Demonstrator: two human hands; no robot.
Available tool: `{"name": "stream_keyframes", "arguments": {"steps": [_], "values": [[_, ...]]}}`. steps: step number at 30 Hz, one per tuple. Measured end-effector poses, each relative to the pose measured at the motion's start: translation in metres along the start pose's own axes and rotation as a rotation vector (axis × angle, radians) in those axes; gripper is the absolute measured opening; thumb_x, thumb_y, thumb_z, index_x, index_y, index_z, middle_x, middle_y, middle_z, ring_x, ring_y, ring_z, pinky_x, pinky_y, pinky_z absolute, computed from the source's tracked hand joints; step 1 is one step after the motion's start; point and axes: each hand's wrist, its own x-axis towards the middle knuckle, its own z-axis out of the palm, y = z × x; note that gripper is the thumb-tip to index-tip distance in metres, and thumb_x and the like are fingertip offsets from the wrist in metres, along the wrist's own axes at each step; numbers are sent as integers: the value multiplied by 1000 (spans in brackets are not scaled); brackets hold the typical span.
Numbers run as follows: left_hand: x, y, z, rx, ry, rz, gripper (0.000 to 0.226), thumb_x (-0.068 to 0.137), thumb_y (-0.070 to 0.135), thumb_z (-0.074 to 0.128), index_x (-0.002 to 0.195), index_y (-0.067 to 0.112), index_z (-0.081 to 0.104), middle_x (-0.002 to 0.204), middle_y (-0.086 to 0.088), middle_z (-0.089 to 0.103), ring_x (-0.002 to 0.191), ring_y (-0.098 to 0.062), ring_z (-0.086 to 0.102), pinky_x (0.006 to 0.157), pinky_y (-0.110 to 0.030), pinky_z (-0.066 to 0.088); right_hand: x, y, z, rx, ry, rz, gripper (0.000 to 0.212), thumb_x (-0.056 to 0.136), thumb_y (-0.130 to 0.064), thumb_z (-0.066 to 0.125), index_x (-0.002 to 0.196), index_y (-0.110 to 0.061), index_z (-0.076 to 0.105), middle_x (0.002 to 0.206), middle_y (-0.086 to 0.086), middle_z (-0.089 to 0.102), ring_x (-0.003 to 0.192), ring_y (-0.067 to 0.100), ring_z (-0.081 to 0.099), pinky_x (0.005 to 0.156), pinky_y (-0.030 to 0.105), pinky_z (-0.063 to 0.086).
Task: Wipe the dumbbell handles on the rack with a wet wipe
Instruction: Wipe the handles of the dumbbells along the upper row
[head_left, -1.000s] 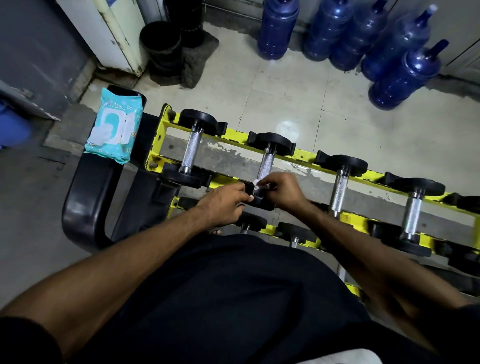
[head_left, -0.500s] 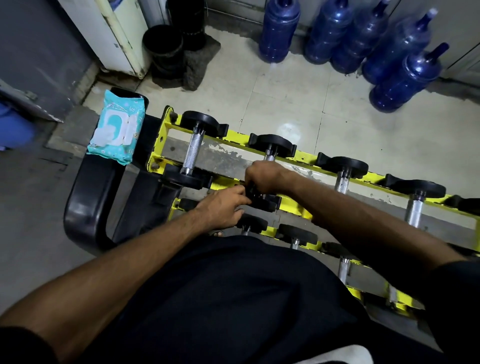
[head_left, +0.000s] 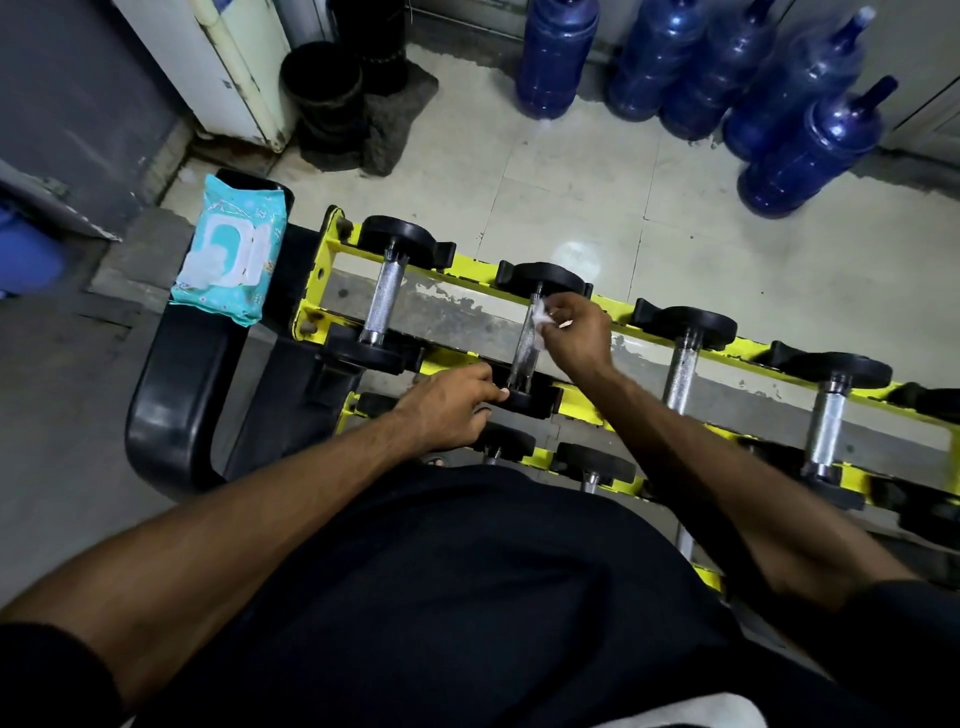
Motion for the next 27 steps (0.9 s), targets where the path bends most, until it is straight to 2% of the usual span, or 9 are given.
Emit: {"name": "stream_keyframes", "arguments": {"steps": [4,7,8,11,13,15,20,23,27], "values": [[0,-2,1,1,1,5,38,93,23,60,131,23,63,97,12,44,85,-8,48,74,-30,51,-11,16,4,34,8,111,27,85,-1,69,111,-6,73,112,7,71,94,18,66,83,31,59],[2,-3,-1,-3,1,11,37,92,23,60,129,24,65,95,14,43,86,-8,50,74,-33,53,-32,32,7,3,-63,153,24,85,-2,70,109,-1,73,111,8,72,87,9,64,66,3,48],[3,-4,-1,-3,3,13,37,92,23,60,128,24,66,95,14,43,85,-8,50,74,-32,52,-34,36,9,50,-80,202,27,83,-1,72,110,-1,73,110,6,72,82,7,65,65,3,49],[4,-3,0,-6,11,8,36,91,22,60,126,24,68,93,13,44,83,-8,49,72,-31,51,-21,35,9,330,-122,394,51,71,6,80,119,0,67,114,11,70,91,22,71,77,34,61],[3,-2,1,-5,16,7,36,91,21,60,125,23,68,95,11,48,84,-9,51,72,-31,52,-6,31,7,409,-82,410,57,67,14,79,121,3,65,115,11,70,97,24,69,71,25,60],[3,-2,1,-5,15,1,36,91,22,61,126,23,68,95,12,48,84,-8,51,72,-31,52,3,28,6,413,-27,399,52,66,15,79,116,2,69,110,9,72,95,23,70,67,21,58],[5,-3,-1,1,5,2,36,92,24,61,127,24,67,93,14,43,84,-7,48,73,-30,50,-6,37,10,340,-129,501,28,75,6,79,102,0,74,91,18,74,75,26,73,71,47,62],[6,-3,0,17,2,5,35,92,25,61,126,25,67,94,15,43,84,-6,48,72,-27,48,-1,30,3,326,-156,495,21,81,2,75,102,1,70,86,20,72,64,25,67,63,41,60],[7,-3,-1,30,2,-3,34,91,27,62,124,25,68,94,17,44,87,-6,51,74,-27,50,17,12,6,459,50,515,19,86,1,71,98,-9,60,84,14,66,57,23,63,49,30,50]]}}
